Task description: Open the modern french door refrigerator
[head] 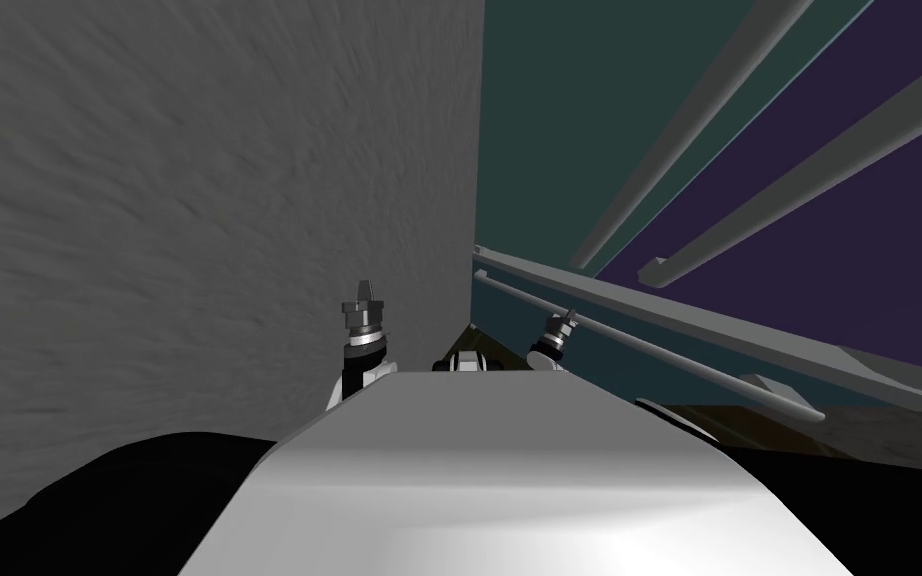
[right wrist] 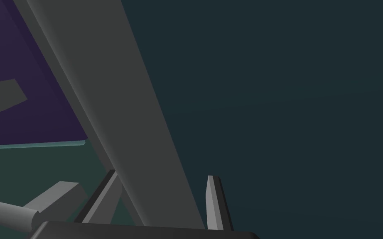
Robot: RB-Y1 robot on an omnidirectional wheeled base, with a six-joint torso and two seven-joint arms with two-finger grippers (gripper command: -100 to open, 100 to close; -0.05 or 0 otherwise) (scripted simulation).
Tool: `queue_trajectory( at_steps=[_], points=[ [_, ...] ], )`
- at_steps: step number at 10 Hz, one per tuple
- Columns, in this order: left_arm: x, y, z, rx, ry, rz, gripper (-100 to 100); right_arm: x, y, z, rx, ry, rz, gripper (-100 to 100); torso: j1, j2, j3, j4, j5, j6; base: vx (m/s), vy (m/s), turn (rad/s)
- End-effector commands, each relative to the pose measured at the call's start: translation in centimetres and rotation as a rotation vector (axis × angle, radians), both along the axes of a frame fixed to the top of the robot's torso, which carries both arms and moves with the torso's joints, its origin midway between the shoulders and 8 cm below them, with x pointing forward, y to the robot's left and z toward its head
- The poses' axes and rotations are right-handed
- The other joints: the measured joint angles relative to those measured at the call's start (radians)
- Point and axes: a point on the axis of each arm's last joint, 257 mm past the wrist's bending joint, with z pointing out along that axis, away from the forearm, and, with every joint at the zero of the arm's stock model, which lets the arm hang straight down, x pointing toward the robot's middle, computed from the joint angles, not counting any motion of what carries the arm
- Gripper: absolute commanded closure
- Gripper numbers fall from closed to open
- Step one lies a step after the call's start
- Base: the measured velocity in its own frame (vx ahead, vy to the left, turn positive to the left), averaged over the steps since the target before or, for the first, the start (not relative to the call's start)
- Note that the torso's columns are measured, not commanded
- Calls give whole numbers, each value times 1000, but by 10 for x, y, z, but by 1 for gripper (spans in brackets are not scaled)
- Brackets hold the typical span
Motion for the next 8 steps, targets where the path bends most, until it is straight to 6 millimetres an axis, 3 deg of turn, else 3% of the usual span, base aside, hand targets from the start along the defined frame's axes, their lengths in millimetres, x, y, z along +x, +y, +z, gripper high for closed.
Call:
queue_trajectory(
  at_steps=[1, 8],
  points=[
    [0, -1, 0, -1, -1, -2, 0, 6, 1, -4, 10, 24, 8, 100, 1, 3, 2, 0, 0, -1, -145, 105, -18],
    [1, -3, 1, -3, -2, -8, 0, 11, 10, -1, 14, 29, 26, 100, 2, 3, 2, 2, 1, -4, -129, 104, -23]
  ],
)
